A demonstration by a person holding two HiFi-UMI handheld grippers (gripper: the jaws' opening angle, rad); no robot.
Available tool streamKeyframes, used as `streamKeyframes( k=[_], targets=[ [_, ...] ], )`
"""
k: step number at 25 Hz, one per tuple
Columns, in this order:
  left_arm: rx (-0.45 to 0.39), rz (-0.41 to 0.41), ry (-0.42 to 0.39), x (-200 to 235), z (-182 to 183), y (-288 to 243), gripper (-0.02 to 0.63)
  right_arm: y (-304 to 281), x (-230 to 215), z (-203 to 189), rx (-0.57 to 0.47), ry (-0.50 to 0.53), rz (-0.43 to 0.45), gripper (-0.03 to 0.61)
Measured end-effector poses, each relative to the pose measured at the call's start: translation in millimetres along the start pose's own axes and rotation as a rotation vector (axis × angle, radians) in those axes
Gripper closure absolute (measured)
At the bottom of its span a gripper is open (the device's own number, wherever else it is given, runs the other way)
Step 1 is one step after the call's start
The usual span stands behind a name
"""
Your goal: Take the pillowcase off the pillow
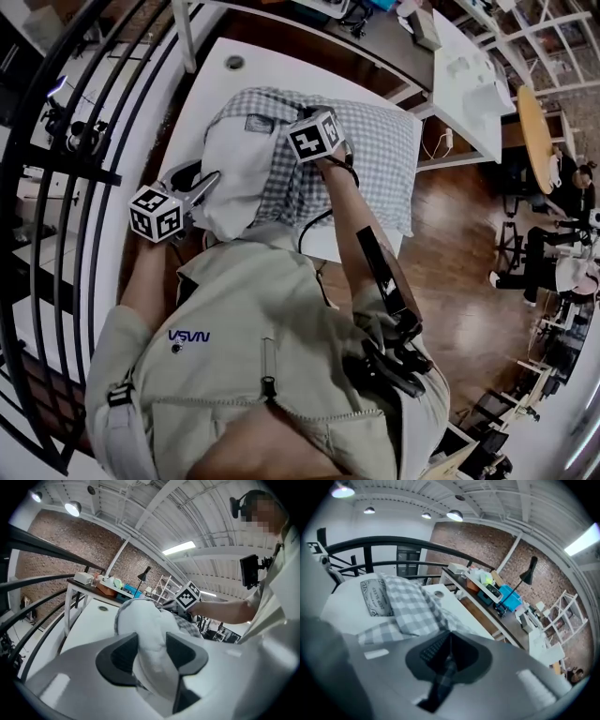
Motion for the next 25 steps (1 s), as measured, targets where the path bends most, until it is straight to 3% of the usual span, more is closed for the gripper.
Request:
streamKeyframes(
  k=[2, 7, 13, 17, 21, 25],
  targets=[
    [0.013, 0.035, -0.023, -4, 6, -1, 0.404, 9, -4, 2, -0.056, -0.029, 0.035, 0.567],
    [0.023, 0.175, -0.001, 2, 10, -2, 0.370, 31, -2, 9, -0.193, -0.108, 0.172, 0.458],
    [-0.040, 0.274, 0.052, 4, 26, 14, 0.359, 63, 12, 21, -0.343, -0.148, 0.349, 0.442],
    [-0.057, 0.284, 0.044, 16, 43, 2, 0.365, 79, 12, 48, -0.421, -0.161, 0.391, 0.443],
    [-0.010, 0.266, 0.033, 39, 64, -31, 0.365, 92, 12, 89, -0.468, -0.147, 0.394, 0.442],
    [0.063, 0.192, 0.098, 62, 77, -71, 0.337, 81, 4, 126, -0.447, -0.117, 0.382, 0.443]
  ],
)
Point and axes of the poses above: the fingertips, and each gripper's own axes: y backward along the fingers, x to its left, z out of its top, the point moved 3 cm from there along y, backward along the fingers, and after that the axes turned 6 degrees about y, right-handed, at the moved point
